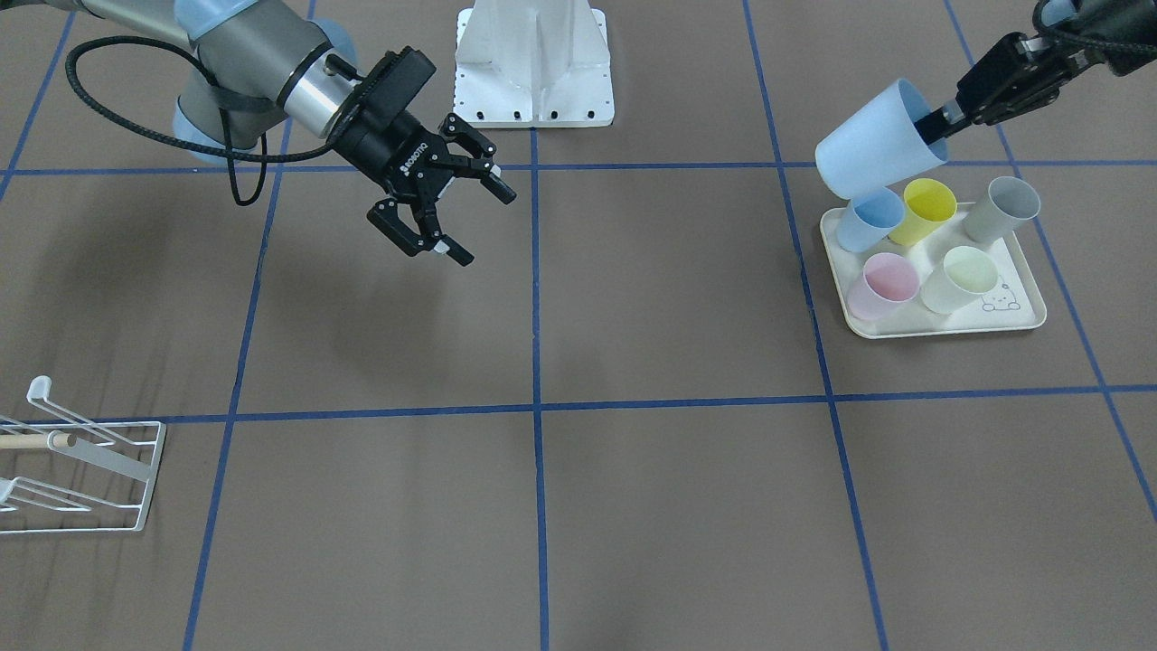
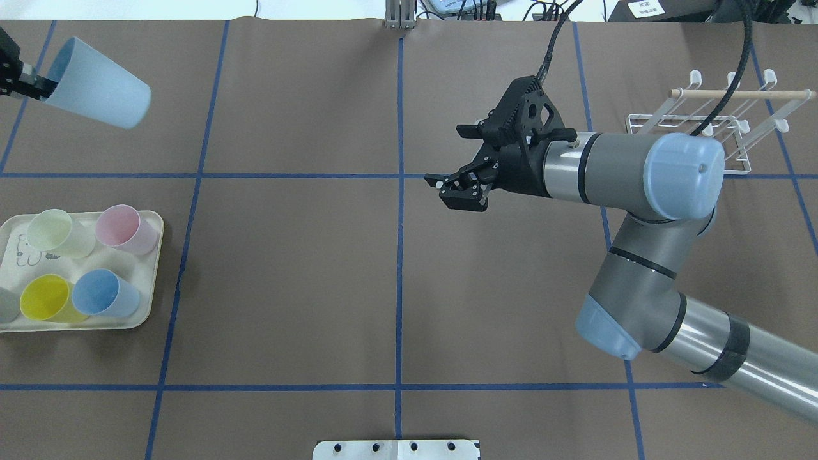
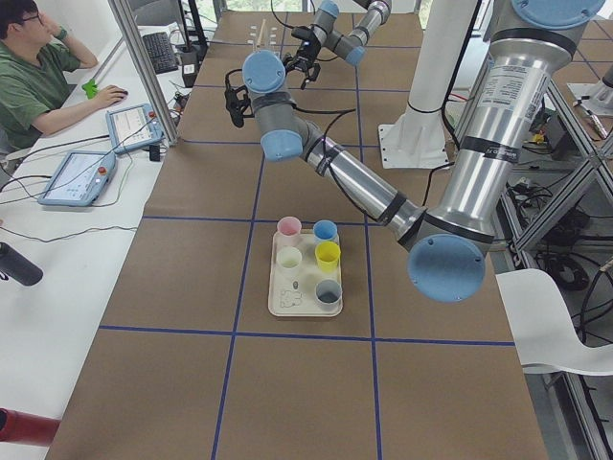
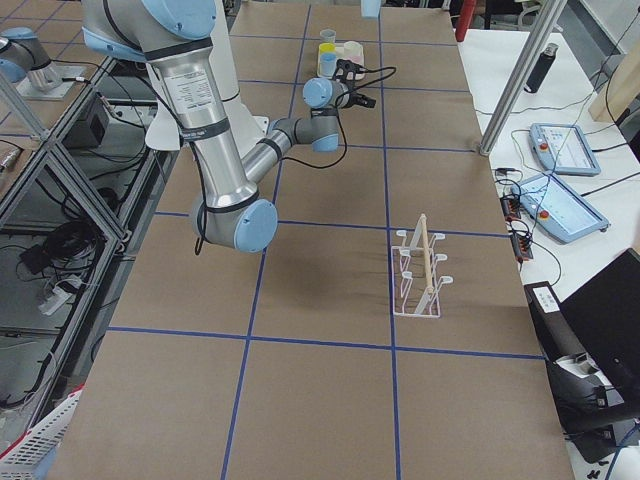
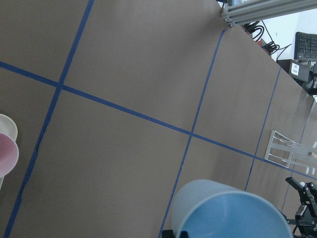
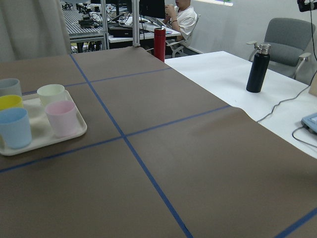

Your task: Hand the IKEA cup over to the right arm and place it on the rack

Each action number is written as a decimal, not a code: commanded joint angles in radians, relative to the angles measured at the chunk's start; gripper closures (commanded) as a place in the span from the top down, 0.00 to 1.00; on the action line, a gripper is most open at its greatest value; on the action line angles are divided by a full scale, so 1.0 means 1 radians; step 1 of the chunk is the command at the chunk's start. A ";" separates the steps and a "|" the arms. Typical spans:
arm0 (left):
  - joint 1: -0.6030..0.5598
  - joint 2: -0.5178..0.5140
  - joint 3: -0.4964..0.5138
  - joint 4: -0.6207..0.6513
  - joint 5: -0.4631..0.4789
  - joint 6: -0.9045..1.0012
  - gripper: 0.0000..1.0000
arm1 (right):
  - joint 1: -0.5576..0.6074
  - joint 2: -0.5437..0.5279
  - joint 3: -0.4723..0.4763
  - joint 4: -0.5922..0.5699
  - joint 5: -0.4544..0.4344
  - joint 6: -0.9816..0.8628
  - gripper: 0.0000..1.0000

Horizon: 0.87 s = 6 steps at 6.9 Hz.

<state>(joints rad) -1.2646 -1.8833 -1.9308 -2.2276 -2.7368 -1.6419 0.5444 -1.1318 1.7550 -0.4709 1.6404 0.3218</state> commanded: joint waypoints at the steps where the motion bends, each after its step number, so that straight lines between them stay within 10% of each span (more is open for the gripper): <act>1: 0.188 -0.104 -0.052 -0.001 0.231 -0.222 0.00 | -0.062 0.050 -0.024 0.026 -0.098 -0.020 0.95; 6: 0.388 -0.158 -0.036 -0.055 0.388 -0.260 0.00 | -0.092 0.072 -0.020 0.031 -0.145 -0.040 0.95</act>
<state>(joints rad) -0.9069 -2.0321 -1.9718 -2.2759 -2.3825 -1.9020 0.4541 -1.0617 1.7325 -0.4398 1.4983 0.2826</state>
